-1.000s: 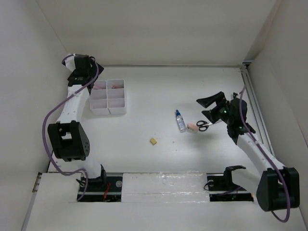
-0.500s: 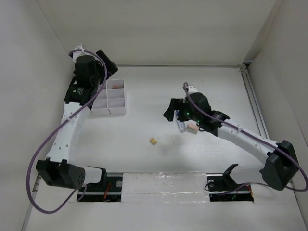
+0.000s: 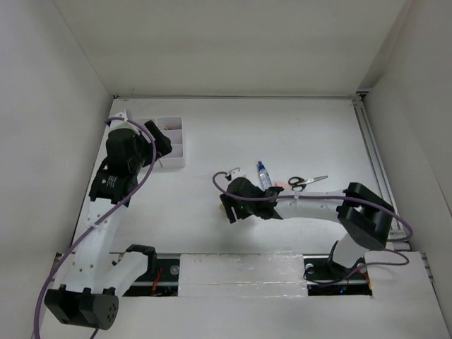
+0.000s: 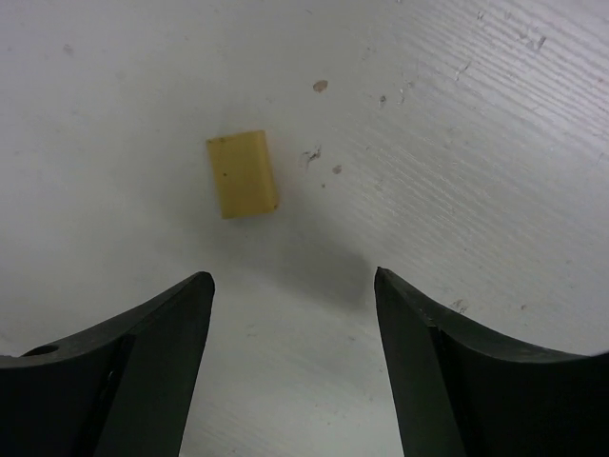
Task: Sort the stationery into containers
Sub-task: Pick up the stationery from the center of the board.
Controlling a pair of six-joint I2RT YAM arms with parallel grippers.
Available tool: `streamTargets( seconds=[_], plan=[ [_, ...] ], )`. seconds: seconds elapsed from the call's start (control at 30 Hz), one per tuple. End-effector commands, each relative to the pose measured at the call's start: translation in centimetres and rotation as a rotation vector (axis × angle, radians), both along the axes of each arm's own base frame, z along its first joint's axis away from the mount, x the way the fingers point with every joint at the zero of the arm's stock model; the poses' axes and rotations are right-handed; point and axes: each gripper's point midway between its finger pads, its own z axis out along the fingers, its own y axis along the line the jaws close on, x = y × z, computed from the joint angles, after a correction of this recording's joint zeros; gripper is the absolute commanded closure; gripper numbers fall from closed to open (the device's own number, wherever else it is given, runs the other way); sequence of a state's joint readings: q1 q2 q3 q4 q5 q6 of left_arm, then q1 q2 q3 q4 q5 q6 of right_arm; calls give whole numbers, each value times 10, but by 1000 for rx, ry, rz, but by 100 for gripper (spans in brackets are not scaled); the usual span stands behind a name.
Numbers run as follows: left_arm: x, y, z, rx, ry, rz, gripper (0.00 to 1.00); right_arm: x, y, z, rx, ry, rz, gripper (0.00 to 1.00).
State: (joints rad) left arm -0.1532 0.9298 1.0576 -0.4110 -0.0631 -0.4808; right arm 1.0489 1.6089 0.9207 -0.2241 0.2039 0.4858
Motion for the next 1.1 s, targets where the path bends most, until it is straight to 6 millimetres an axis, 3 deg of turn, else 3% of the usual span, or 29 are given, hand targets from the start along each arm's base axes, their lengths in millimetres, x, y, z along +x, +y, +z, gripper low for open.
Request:
streamTargets(
  seconds=[0.0, 0.1, 0.23, 0.37, 0.63, 0.73, 0.87, 0.97, 1.07],
  plan=[
    [-5, -7, -23, 12, 28, -80, 1, 13, 8, 0, -22, -69, -22, 26],
    [-7, -13, -23, -9, 21, -103, 1, 24, 17, 4, -37, -108, -32, 28],
    [-9, -12, -20, -2, 11, -107, 1, 28, 26, -14, -121, -114, -20, 30],
    [-8, -8, -21, 7, 10, -87, 1, 25, 35, -20, -139, -111, 7, 32],
    [-8, -8, -21, 17, 9, -88, 1, 19, 33, -26, -164, -85, -14, 33],
    [-8, -8, -21, 17, 9, -88, 1, 16, 36, -29, -173, -71, -34, 41],
    [-8, -9, -21, 13, 10, -97, 1, 23, 30, -31, -206, -89, -86, 59],
    [-8, -11, -21, 9, 10, -105, 1, 22, 28, -32, -210, -82, -92, 61],
    [-8, -11, -21, 9, 10, -105, 1, 22, 27, -36, -223, -85, -96, 69]
  ],
)
